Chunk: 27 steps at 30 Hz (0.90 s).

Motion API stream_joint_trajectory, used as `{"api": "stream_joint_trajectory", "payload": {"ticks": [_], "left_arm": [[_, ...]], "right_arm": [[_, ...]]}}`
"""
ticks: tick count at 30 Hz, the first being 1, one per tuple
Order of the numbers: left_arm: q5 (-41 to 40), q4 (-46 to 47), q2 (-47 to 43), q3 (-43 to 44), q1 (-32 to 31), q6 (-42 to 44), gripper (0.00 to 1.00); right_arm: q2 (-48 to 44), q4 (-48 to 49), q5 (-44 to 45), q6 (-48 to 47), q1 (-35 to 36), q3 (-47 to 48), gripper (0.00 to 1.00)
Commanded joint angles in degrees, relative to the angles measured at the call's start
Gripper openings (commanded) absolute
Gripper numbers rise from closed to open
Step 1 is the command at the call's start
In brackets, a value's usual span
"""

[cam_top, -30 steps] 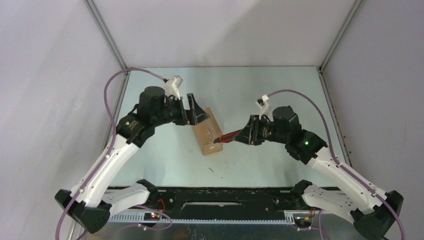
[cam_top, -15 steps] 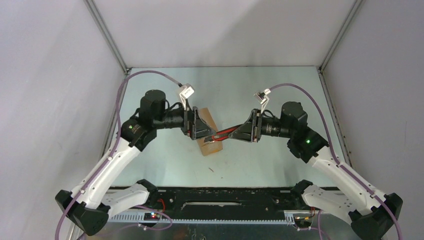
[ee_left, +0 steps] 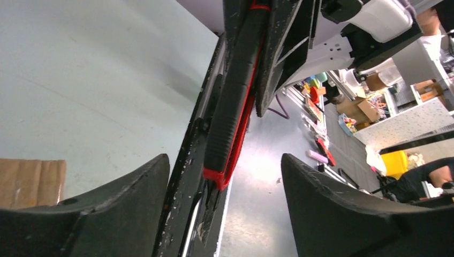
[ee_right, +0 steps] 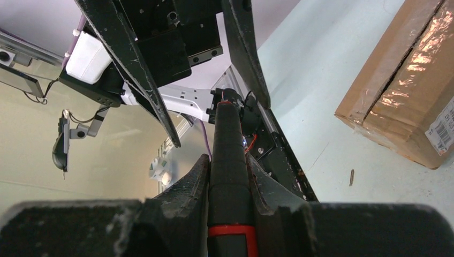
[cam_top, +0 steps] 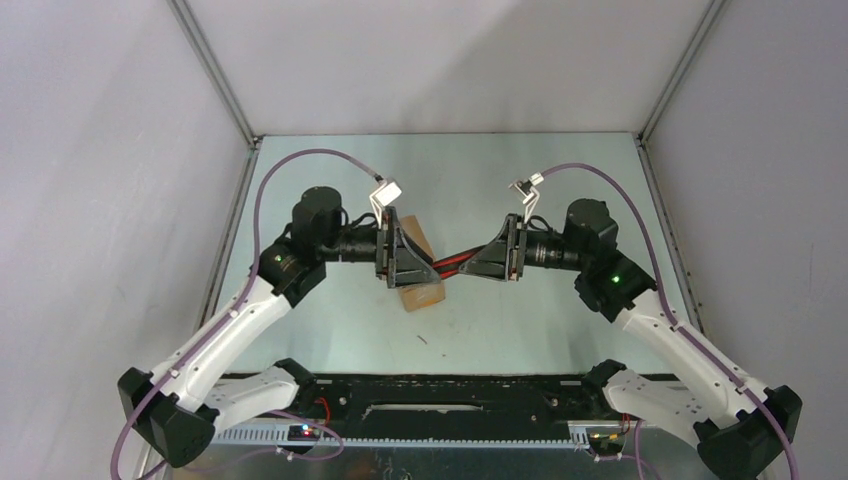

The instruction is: Unpack the express box

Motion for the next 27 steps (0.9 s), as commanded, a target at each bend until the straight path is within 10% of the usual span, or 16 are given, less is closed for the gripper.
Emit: {"api": "stream_joint_trajectory", "payload": {"ticks": [1,8,13,17,20,27], "left_arm": [[3.25,5.68,0.91,-0.74,-1.29,-2.62,0.74],[3.25,5.15,2.08,-0.68,-2.78,-1.86,0.59],[1.61,3.52,2.48,0.03,-2.95,-0.72,0.09],[2.89,-0.77,2.59,0.95,-3.05,4.70,0.00],[4.22,-3.72,2.28,1.07,-3.62,8.72,0.00],[5.73,-6.44,2.46,2.27,-7.08,12.40,0.00]], "right_arm": [[0.21,5.28,-2.23,0.66,-0.36,1.73,0.00],[0.30,4.95,-1.53,1.12,-0.65,1.71,0.00],[0.40,4.27,-1.47,0.86,-0.88,1.71,0.02],[-0.74,0.30,-2.81,-0.80,-1.72,1.71,0.67],[-2.71,-1.49,-4.83,-2.86,-1.71,1.71,0.97],[-3.83,-10.34,-7.10,-9.58,1.48,1.71,0.99]]}}
